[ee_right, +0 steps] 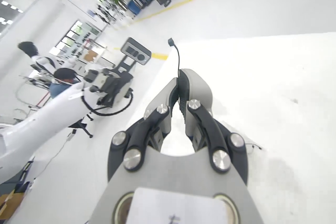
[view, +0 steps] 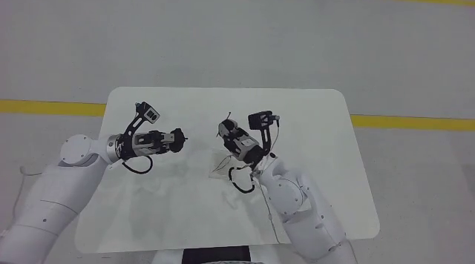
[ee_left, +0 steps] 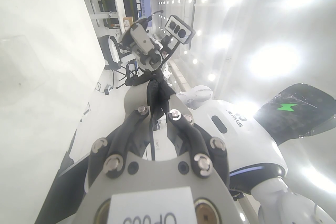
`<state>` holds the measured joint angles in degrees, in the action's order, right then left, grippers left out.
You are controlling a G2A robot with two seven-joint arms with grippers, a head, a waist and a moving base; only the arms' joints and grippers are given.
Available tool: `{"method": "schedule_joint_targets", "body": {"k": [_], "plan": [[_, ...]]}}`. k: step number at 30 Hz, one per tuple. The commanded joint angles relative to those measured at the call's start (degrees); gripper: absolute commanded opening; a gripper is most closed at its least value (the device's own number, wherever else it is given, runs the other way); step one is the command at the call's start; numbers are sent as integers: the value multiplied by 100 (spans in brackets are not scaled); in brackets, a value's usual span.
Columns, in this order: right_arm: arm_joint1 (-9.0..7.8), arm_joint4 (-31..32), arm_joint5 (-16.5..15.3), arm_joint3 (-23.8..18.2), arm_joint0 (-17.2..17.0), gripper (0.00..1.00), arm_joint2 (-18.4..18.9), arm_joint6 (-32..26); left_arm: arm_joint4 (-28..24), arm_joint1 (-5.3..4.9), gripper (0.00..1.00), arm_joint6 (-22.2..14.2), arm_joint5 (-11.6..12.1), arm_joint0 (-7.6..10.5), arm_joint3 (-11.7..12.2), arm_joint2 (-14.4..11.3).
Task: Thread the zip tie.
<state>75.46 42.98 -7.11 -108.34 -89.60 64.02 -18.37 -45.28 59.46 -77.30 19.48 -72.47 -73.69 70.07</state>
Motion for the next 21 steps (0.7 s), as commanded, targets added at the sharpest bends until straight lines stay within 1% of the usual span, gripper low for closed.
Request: {"method": "schedule_joint_targets", "body": {"k": [1, 5, 7, 21], "plan": [[1, -91, -195, -13, -58, 0, -15, 275, 0, 0, 0, 0, 0, 0, 0, 0], [4, -154, -470, -51, -108, 0, -79, 634, 0, 0, 0, 0, 0, 0, 0, 0], [4, -153, -556, -67, -130, 0, -107, 761, 0, 0, 0, 0, 0, 0, 0, 0], [4, -153, -556, -67, -130, 0, -107, 761, 0, 0, 0, 0, 0, 0, 0, 0]]}}
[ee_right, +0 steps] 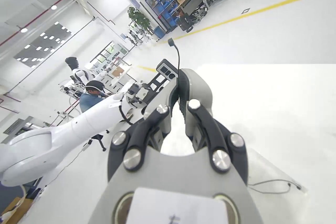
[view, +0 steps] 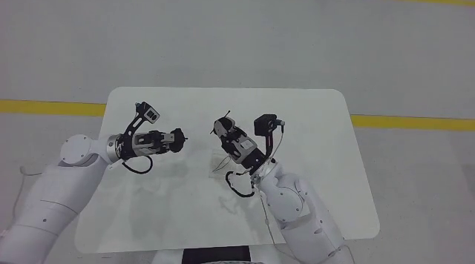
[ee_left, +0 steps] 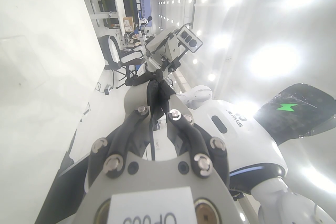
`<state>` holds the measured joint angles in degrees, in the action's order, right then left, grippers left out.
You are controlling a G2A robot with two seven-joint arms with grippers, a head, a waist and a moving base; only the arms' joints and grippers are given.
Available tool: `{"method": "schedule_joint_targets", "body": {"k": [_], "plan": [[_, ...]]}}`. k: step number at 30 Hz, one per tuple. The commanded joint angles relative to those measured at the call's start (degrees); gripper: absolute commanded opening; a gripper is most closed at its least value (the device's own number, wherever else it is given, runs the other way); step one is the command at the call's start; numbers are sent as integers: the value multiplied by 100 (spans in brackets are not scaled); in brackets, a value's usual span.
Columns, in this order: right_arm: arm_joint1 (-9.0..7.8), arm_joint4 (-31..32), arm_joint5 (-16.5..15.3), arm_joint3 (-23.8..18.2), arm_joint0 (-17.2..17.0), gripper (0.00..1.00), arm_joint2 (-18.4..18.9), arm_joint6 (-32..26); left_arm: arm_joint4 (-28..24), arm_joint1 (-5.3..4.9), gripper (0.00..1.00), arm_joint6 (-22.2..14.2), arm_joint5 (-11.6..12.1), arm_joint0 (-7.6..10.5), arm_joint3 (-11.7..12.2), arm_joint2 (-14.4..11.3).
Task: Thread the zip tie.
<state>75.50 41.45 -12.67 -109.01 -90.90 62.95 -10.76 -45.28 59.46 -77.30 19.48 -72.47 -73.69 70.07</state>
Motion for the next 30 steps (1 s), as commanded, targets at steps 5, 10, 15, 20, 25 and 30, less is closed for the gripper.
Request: {"method": "schedule_joint_targets", "body": {"k": [5, 10, 15, 20, 25, 30], "plan": [[13, 58, 22, 48, -43, 0, -78, 332, 0, 0, 0, 0, 0, 0, 0, 0], [31, 285, 14, 149, -118, 0, -207, 870, 0, 0, 0, 0, 0, 0, 0, 0], [33, 308, 36, 154, -127, 0, -206, 929, 0, 0, 0, 0, 0, 0, 0, 0], [33, 308, 36, 154, -127, 0, -206, 929, 0, 0, 0, 0, 0, 0, 0, 0], [33, 308, 36, 154, -127, 0, -206, 929, 0, 0, 0, 0, 0, 0, 0, 0], [33, 308, 36, 154, -127, 0, -206, 929, -78, 23, 0, 273, 0, -124, 6, -81]]}}
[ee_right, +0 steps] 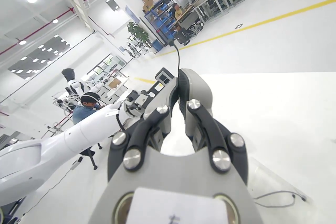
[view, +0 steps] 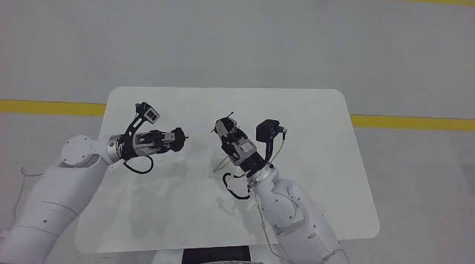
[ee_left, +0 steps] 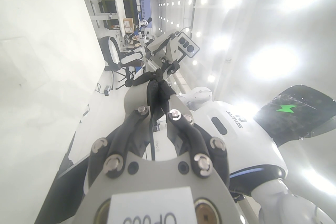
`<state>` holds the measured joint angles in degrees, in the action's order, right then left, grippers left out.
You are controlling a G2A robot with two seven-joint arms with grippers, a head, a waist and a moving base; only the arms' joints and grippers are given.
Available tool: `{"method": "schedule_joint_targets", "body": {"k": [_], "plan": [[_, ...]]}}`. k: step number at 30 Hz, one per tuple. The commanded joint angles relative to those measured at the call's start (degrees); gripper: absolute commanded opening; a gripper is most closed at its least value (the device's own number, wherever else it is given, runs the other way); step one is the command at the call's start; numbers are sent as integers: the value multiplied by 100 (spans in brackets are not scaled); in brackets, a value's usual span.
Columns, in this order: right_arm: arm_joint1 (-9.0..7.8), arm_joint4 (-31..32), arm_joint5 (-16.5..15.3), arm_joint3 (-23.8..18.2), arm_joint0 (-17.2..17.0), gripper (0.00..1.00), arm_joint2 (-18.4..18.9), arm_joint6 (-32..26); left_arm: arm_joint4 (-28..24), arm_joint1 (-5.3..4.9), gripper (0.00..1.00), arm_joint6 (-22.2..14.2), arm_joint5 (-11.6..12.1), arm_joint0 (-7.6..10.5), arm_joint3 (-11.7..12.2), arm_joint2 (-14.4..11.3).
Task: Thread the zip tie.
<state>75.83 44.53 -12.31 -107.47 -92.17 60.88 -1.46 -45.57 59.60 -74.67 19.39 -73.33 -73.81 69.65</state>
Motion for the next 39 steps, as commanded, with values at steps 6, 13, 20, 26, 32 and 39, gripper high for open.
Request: {"method": "schedule_joint_targets", "body": {"k": [6, 13, 20, 26, 32, 39], "plan": [[0, 0, 0, 0, 0, 0, 0, 0, -219, 131, 0, -130, 9, -15, 215, -361], [0, 0, 0, 0, 0, 0, 0, 0, -155, 349, 0, -172, 9, 215, 432, -690], [0, 0, 0, 0, 0, 0, 0, 0, 271, 475, 0, 45, 9, 316, 499, -561], [0, 0, 0, 0, 0, 0, 0, 0, 539, 520, 0, 64, 9, 180, 325, -262], [0, 0, 0, 0, 0, 0, 0, 0, 615, 553, 0, 23, 9, -46, 46, 43], [0, 0, 0, 0, 0, 0, 0, 0, 727, 596, 0, -40, 9, -170, -163, 224]]}}
